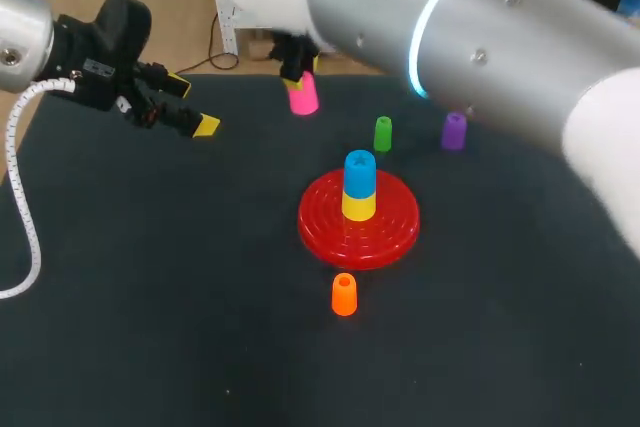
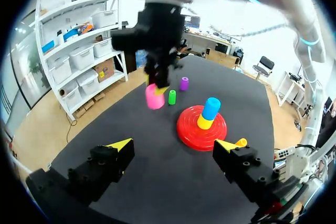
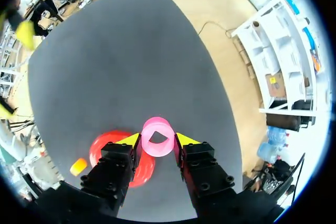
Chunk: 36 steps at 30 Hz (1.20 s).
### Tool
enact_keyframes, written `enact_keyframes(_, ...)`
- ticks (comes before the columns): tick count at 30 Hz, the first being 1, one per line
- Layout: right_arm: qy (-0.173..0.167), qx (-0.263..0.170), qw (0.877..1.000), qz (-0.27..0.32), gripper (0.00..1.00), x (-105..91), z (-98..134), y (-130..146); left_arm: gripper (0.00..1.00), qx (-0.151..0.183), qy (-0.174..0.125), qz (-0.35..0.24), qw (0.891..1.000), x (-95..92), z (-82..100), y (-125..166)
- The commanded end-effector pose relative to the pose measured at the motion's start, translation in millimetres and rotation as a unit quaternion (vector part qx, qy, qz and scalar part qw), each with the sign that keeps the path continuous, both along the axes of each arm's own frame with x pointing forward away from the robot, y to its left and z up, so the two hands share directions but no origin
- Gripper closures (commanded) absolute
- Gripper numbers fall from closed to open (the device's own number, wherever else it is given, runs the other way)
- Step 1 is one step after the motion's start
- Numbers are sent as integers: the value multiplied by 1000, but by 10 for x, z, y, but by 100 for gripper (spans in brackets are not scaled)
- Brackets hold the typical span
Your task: Pick up and stack the cylinders on the red base in this order: pink,purple,orange,green
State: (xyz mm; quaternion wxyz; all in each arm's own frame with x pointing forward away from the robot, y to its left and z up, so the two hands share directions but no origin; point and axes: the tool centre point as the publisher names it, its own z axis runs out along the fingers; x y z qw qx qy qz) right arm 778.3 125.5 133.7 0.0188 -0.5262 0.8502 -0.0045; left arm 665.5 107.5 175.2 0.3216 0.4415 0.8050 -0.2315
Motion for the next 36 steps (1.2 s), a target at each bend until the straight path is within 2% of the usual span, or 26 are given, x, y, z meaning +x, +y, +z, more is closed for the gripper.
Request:
enact_keyframes(1, 5, 33, 999, -7, 100, -251, 382, -244, 0, -1, -1, -1, 1000, 4, -9, 5)
enact_keyframes(8, -3, 69, 997, -24, 100, -607, 492, -451, 0, -1, -1, -1, 1000, 4, -9, 5)
enact_keyframes(12, -7, 74, 997, -22, 100, -812, 417, -469, 0, -1, -1, -1, 1000, 4, -9, 5)
enact_keyframes(15, -24, 55, 998, -13, 100, -944, 319, -499, 0, -1, -1, -1, 1000, 4, -9, 5)
enact_keyframes(21, -36, 58, 997, -29, 100, -1132, 157, -637, 0, -1, -1, -1, 1000, 4, -9, 5)
enact_keyframes(25, -48, 74, 995, -41, 100, -1203, 93, -672, 0, -1, -1, -1, 1000, 4, -9, 5)
enact_keyframes(31, -59, 108, 991, -59, 100, -1193, 86, -638, 0, -1, -1, -1, 1000, 4, -9, 5)
enact_keyframes(36, -61, 113, 990, -61, 100, -1184, 81, -630, 0, -1, -1, -1, 1000, 4, -9, 5)
